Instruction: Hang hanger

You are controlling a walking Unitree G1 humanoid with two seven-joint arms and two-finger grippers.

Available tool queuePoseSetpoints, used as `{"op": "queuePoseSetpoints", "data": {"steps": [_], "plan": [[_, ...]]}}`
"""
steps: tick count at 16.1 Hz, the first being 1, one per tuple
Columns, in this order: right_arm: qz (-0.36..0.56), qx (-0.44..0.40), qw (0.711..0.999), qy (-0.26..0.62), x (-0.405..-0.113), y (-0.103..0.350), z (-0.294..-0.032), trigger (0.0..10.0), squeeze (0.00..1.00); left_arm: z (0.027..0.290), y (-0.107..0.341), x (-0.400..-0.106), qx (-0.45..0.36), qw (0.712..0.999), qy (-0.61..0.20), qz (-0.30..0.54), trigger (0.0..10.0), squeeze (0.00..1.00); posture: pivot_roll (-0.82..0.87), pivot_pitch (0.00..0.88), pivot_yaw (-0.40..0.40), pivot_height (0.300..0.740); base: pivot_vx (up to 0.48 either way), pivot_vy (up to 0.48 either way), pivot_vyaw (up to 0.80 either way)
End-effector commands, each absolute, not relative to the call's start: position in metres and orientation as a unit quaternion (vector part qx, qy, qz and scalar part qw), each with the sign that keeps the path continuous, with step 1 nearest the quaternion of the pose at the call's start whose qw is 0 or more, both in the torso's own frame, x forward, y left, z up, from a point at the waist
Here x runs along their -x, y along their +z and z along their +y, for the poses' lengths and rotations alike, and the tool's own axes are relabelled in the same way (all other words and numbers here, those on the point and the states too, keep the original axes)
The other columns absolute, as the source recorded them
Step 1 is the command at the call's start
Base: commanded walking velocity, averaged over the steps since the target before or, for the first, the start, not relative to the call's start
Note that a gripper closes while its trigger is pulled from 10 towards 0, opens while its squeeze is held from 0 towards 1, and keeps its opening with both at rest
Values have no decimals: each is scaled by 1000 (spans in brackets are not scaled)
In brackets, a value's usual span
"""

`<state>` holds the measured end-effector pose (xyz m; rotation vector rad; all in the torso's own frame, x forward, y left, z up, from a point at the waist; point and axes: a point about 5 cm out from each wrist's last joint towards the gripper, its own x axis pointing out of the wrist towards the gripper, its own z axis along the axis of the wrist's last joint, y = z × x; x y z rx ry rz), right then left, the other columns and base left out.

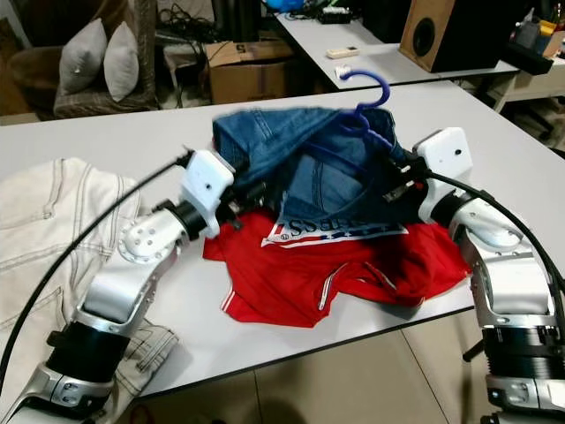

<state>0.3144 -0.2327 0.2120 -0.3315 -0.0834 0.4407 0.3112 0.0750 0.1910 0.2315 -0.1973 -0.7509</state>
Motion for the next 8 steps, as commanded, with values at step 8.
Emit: {"op": "queuePoseSetpoints", "data": {"steps": [8], "plan": [[-75, 146, 965, 206, -309, 226, -234, 0, 0, 100, 205, -297, -116, 918, -351, -141, 10000, 0, -16, 0, 9, 740, 0, 0, 0]]}}
